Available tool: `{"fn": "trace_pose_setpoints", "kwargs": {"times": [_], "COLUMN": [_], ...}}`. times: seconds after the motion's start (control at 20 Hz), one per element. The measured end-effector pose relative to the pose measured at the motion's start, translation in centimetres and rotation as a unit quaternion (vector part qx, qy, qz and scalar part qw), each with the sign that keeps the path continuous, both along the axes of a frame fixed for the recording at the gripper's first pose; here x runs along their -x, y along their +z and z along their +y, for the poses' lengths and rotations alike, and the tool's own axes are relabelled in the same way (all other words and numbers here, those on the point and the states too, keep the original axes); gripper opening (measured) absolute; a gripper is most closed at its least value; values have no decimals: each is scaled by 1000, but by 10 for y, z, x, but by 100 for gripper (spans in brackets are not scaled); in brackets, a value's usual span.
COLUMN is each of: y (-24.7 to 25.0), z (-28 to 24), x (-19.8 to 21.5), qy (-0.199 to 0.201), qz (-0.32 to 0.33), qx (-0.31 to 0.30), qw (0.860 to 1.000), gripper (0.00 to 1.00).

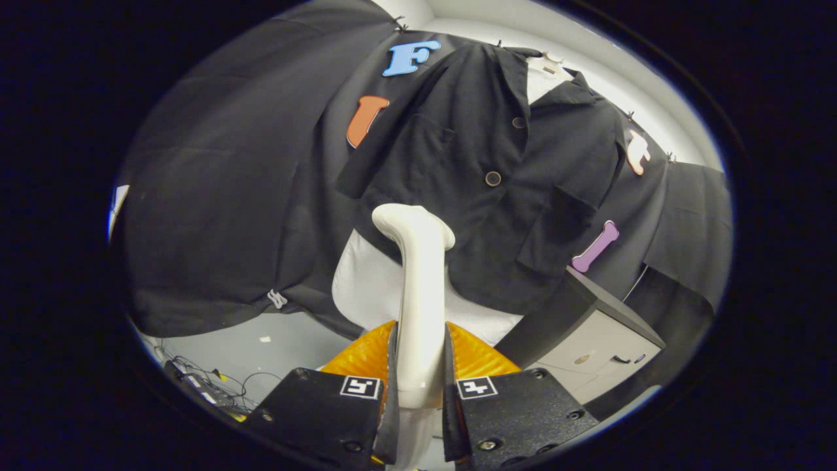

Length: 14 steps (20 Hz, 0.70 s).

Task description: Iron the clothes twice with a garment steamer, once on the left side and once on the right side.

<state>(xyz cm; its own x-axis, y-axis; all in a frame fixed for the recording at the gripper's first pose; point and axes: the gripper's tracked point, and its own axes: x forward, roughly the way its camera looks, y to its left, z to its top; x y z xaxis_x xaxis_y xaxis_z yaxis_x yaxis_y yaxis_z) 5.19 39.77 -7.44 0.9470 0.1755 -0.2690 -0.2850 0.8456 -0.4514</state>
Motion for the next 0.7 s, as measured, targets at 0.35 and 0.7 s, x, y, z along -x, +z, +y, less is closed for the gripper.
{"fn": "trace_pose_setpoints", "kwargs": {"times": [0.35, 0.7], "y": [-5, 11], "z": [-57, -194], "x": [28, 68], "qy": [11, -29], "qz": [10, 28], "qx": [4, -19], "qw": [1000, 999], "gripper": [29, 30]}}
